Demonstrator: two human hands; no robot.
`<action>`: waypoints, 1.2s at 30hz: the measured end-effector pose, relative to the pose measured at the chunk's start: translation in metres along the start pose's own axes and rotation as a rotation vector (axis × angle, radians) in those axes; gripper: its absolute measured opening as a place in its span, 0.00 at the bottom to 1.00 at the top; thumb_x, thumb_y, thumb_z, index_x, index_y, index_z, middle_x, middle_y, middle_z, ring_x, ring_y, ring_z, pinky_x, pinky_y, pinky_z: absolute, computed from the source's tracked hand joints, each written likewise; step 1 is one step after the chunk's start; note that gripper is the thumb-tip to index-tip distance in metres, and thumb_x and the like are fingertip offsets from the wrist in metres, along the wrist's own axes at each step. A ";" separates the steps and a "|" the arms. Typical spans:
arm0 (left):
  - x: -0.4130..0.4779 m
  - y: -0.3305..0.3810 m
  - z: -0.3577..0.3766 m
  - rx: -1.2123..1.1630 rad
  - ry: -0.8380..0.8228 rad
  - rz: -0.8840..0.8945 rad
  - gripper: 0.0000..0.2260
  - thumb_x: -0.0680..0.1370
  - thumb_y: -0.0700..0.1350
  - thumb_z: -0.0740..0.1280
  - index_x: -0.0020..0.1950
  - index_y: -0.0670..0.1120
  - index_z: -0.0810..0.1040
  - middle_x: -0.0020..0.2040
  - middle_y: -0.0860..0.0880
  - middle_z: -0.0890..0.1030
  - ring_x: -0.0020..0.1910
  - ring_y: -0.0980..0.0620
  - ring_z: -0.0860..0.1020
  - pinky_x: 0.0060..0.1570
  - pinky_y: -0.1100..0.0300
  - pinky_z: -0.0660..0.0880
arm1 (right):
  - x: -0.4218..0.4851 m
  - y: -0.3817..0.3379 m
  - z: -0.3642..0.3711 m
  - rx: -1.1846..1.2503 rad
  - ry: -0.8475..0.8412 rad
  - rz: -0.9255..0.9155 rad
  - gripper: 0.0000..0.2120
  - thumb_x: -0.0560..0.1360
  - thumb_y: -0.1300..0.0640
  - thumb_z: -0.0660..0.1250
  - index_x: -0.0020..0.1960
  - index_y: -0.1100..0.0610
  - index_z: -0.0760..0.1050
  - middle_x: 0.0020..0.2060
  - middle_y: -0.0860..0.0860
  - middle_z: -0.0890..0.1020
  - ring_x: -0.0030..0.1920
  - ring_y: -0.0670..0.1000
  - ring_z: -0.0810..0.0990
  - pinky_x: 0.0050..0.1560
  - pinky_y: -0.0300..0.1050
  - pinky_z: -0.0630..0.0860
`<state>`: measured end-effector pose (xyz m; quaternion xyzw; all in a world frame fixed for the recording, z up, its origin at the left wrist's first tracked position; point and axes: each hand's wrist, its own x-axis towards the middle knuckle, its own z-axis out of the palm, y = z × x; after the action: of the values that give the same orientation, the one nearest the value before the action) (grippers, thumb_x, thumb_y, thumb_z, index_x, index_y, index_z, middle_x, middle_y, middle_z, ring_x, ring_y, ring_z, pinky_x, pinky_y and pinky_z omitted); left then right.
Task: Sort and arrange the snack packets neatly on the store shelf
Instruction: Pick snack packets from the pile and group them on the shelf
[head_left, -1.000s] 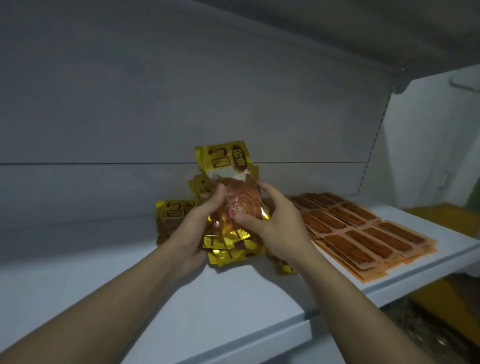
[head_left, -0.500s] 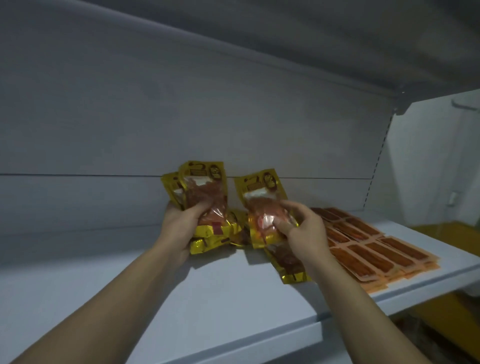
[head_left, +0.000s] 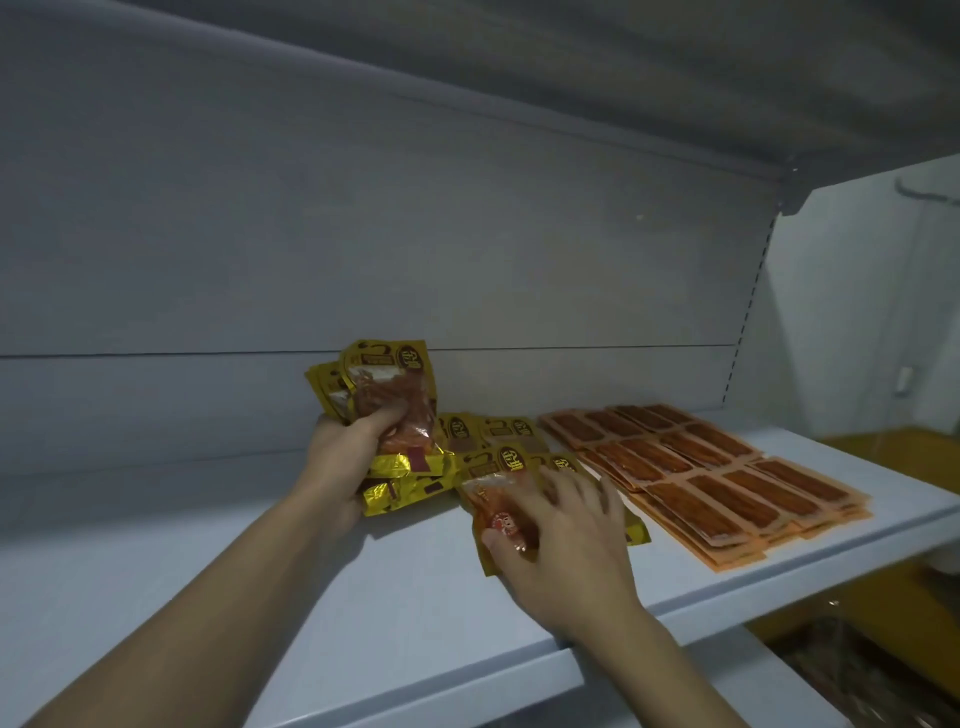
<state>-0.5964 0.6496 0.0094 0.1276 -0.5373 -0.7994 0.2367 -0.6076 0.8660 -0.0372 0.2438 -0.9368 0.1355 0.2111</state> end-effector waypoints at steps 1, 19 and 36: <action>0.000 -0.001 0.000 0.004 -0.007 -0.005 0.15 0.73 0.41 0.74 0.59 0.40 0.80 0.45 0.41 0.86 0.40 0.42 0.86 0.34 0.52 0.82 | 0.001 0.000 0.001 -0.013 -0.059 -0.010 0.29 0.73 0.30 0.50 0.71 0.36 0.65 0.70 0.43 0.69 0.72 0.49 0.61 0.76 0.56 0.46; -0.022 -0.012 0.020 -0.008 -0.293 0.057 0.20 0.72 0.46 0.74 0.63 0.43 0.79 0.53 0.40 0.85 0.50 0.39 0.84 0.42 0.47 0.82 | 0.049 -0.025 -0.028 0.879 -0.041 0.205 0.42 0.67 0.32 0.71 0.75 0.46 0.63 0.55 0.45 0.81 0.51 0.42 0.81 0.53 0.45 0.79; -0.012 0.022 -0.040 0.127 0.039 0.198 0.10 0.74 0.39 0.73 0.54 0.46 0.79 0.49 0.45 0.85 0.43 0.49 0.85 0.45 0.55 0.81 | 0.047 -0.016 -0.037 0.807 0.068 0.162 0.14 0.73 0.52 0.75 0.56 0.42 0.80 0.47 0.47 0.84 0.45 0.48 0.83 0.46 0.49 0.81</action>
<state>-0.5629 0.6169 0.0132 0.1043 -0.5922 -0.7338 0.3162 -0.6242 0.8468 0.0186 0.2279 -0.8172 0.5160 0.1183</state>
